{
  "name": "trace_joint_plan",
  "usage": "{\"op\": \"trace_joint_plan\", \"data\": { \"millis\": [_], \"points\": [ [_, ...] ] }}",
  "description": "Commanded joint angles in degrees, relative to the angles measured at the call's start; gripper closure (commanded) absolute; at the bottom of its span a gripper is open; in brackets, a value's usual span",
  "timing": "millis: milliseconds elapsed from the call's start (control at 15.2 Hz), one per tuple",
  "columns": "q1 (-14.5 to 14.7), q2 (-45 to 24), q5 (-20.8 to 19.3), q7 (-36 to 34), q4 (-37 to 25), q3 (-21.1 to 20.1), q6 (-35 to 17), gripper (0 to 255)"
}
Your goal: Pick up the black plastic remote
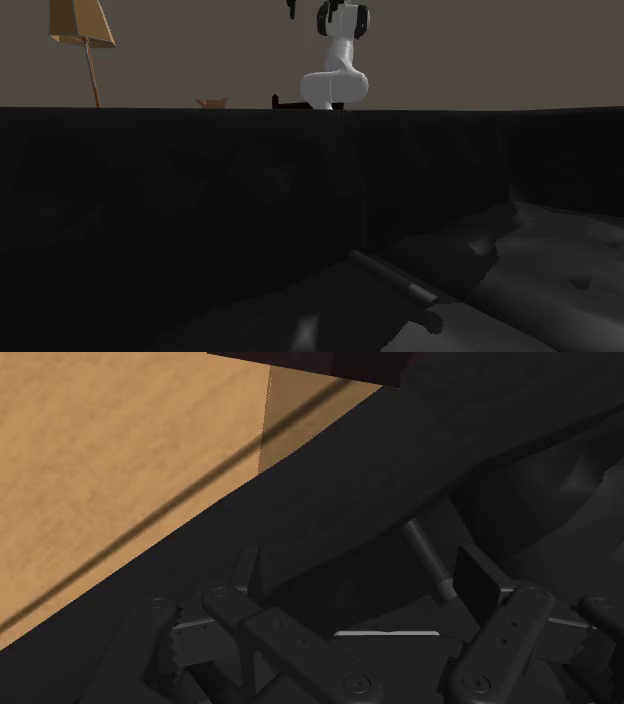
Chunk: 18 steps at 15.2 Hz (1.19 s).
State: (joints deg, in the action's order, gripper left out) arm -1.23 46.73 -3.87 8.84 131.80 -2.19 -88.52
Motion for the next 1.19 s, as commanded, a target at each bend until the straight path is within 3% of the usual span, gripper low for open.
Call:
{"op": "trace_joint_plan", "data": {
  "millis": [0, 594, 1122],
  "points": [
    [0.0, 0.0, 0.0, 0.0, 0.0, 0.0, 0.0, 0],
    [2.7, -8.0, 1.2, 1.3, 9.8, -1.4, -18.4, 0],
    [4.8, -20.4, 1.6, 2.3, 13.4, -3.1, -35.1, 0]
  ]
}}
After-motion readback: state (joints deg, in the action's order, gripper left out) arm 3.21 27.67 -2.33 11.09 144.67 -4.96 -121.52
